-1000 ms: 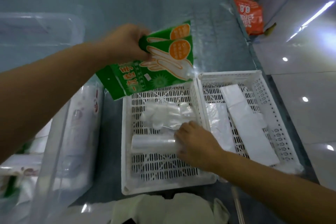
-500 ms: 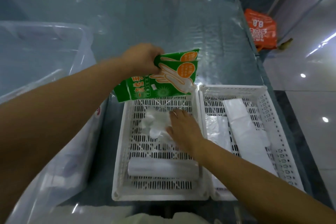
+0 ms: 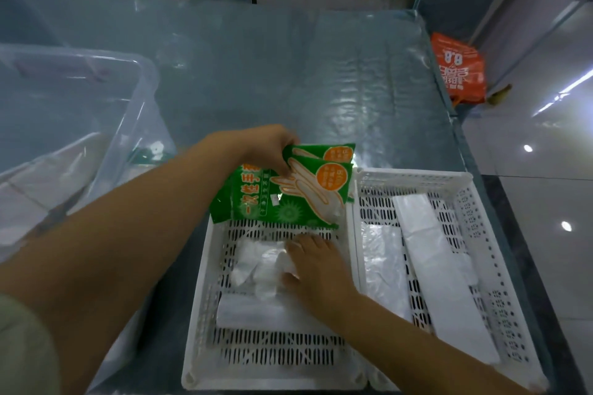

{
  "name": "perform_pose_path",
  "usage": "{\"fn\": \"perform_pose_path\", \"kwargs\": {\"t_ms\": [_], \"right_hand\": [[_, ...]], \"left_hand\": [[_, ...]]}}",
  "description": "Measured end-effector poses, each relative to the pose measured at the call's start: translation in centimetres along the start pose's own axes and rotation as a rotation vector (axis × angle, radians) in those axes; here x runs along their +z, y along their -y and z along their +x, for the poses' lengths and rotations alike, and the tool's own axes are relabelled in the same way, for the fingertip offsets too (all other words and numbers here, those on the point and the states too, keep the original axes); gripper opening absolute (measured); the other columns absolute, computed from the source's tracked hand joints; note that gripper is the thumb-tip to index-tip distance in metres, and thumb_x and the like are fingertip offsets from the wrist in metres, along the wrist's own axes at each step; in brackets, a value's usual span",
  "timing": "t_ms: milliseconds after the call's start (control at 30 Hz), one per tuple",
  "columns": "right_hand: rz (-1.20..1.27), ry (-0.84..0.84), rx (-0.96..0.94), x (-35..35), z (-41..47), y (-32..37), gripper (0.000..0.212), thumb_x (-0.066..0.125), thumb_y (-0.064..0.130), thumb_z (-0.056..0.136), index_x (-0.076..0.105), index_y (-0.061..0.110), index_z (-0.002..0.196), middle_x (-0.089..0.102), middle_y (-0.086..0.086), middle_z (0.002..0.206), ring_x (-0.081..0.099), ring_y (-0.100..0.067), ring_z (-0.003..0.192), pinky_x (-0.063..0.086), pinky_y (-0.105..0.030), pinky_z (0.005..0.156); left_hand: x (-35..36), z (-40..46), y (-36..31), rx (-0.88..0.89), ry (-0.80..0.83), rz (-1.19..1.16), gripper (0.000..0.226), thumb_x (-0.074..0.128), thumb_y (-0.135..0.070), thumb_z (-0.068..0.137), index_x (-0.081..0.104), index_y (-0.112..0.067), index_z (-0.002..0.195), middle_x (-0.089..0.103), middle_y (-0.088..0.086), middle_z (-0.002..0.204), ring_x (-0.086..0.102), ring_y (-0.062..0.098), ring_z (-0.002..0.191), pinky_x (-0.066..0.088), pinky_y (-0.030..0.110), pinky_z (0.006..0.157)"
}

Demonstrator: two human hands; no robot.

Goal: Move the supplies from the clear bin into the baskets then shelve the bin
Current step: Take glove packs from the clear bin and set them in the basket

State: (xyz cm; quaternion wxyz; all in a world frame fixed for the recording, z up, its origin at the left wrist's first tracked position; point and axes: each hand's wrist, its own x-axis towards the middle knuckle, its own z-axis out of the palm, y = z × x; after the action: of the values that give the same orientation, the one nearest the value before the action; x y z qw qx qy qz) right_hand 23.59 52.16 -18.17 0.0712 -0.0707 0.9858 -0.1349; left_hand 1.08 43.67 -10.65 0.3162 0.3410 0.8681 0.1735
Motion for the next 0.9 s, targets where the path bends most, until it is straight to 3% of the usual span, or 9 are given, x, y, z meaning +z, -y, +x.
{"fn": "perform_pose_path", "kwargs": {"t_ms": [100, 200, 267, 333, 433, 533, 600, 800, 900], "right_hand": [[0.028, -0.137, -0.004, -1.0, -0.1, -0.7, 0.028, 0.063, 0.023, 0.077, 0.065, 0.011, 0.102, 0.065, -0.009, 0.104, 0.059, -0.028, 0.096, 0.049, -0.037, 0.082], [0.095, -0.364, 0.004, -1.8, 0.0, -1.3, 0.010, 0.061, 0.010, 0.078, 0.068, 0.009, 0.085, 0.067, -0.008, 0.089, 0.060, -0.027, 0.082, 0.049, -0.036, 0.070], [0.096, -0.516, 0.011, -2.3, 0.3, -1.7, 0.008, 0.062, 0.006, 0.079, 0.068, 0.009, 0.084, 0.067, -0.008, 0.088, 0.058, -0.026, 0.079, 0.046, -0.036, 0.066], [0.106, -0.584, 0.051, -2.6, 0.8, -2.1, 0.010, 0.067, 0.005, 0.076, 0.068, 0.009, 0.085, 0.066, -0.008, 0.089, 0.056, -0.025, 0.082, 0.046, -0.036, 0.068], [0.100, -0.544, 0.126, -2.9, 1.7, -2.9, 0.021, 0.071, 0.007, 0.071, 0.067, 0.011, 0.091, 0.064, -0.007, 0.095, 0.055, -0.024, 0.088, 0.043, -0.034, 0.076], [0.072, -0.475, 0.137, -2.9, 2.3, -3.7, 0.024, 0.071, 0.014, 0.072, 0.066, 0.014, 0.096, 0.064, -0.006, 0.100, 0.056, -0.024, 0.093, 0.044, -0.036, 0.078], [0.040, -0.447, 0.120, -2.8, 2.5, -4.0, 0.027, 0.072, 0.019, 0.072, 0.065, 0.015, 0.098, 0.064, -0.006, 0.102, 0.056, -0.025, 0.094, 0.043, -0.036, 0.078], [-0.137, -0.202, 0.026, -2.2, 3.7, -4.6, 0.058, 0.079, 0.033, 0.061, 0.059, 0.017, 0.113, 0.060, -0.012, 0.117, 0.055, -0.031, 0.106, 0.044, -0.041, 0.087], [-0.216, -0.184, 0.014, -2.2, 4.4, -5.0, 0.058, 0.078, 0.020, 0.063, 0.059, 0.017, 0.118, 0.061, -0.012, 0.119, 0.057, -0.032, 0.107, 0.045, -0.041, 0.088]], "left_hand": [[0.8, 0.8, 1.0, -0.026, 0.054, -0.069, 0.023, 0.074, -0.009, 0.069, 0.060, -0.023, 0.081, 0.064, -0.007, 0.078, 0.063, 0.016, 0.077, 0.050, 0.032, 0.072], [0.1, 0.7, 2.0, -0.046, 0.194, -0.072, 0.020, 0.077, -0.020, 0.066, 0.063, -0.026, 0.078, 0.068, -0.011, 0.076, 0.065, 0.006, 0.070, 0.051, 0.028, 0.065], [-0.1, 0.7, 2.3, -0.063, 0.268, -0.011, 0.021, 0.079, -0.025, 0.063, 0.063, -0.030, 0.075, 0.069, -0.013, 0.073, 0.064, 0.001, 0.066, 0.048, 0.024, 0.059], [0.6, 1.0, 2.5, -0.084, 0.266, 0.005, 0.022, 0.079, -0.022, 0.064, 0.060, -0.029, 0.073, 0.067, -0.012, 0.074, 0.064, 0.006, 0.070, 0.047, 0.026, 0.062], [2.3, 1.6, 2.7, -0.080, 0.169, -0.007, 0.024, 0.076, -0.016, 0.068, 0.055, -0.027, 0.074, 0.062, -0.012, 0.076, 0.061, 0.011, 0.074, 0.044, 0.027, 0.064], [2.9, 2.0, 2.7, -0.059, 0.196, -0.053, 0.023, 0.075, -0.020, 0.069, 0.055, -0.029, 0.077, 0.063, -0.013, 0.078, 0.061, 0.005, 0.072, 0.044, 0.023, 0.057], [3.0, 2.1, 2.6, -0.036, 0.180, -0.050, 0.026, 0.075, -0.017, 0.069, 0.053, -0.028, 0.078, 0.060, -0.013, 0.079, 0.061, 0.010, 0.075, 0.043, 0.023, 0.058], [3.7, 2.0, 1.3, 0.126, -0.243, 0.346, 0.042, 0.073, -0.026, 0.066, 0.056, -0.017, 0.104, 0.061, 0.007, 0.103, 0.053, 0.026, 0.096, 0.037, 0.032, 0.074], [4.9, 0.8, 1.8, 0.034, -0.404, 0.345, 0.062, 0.072, -0.033, 0.068, 0.049, -0.019, 0.124, 0.056, 0.007, 0.120, 0.045, 0.028, 0.114, 0.033, 0.038, 0.092]]}}
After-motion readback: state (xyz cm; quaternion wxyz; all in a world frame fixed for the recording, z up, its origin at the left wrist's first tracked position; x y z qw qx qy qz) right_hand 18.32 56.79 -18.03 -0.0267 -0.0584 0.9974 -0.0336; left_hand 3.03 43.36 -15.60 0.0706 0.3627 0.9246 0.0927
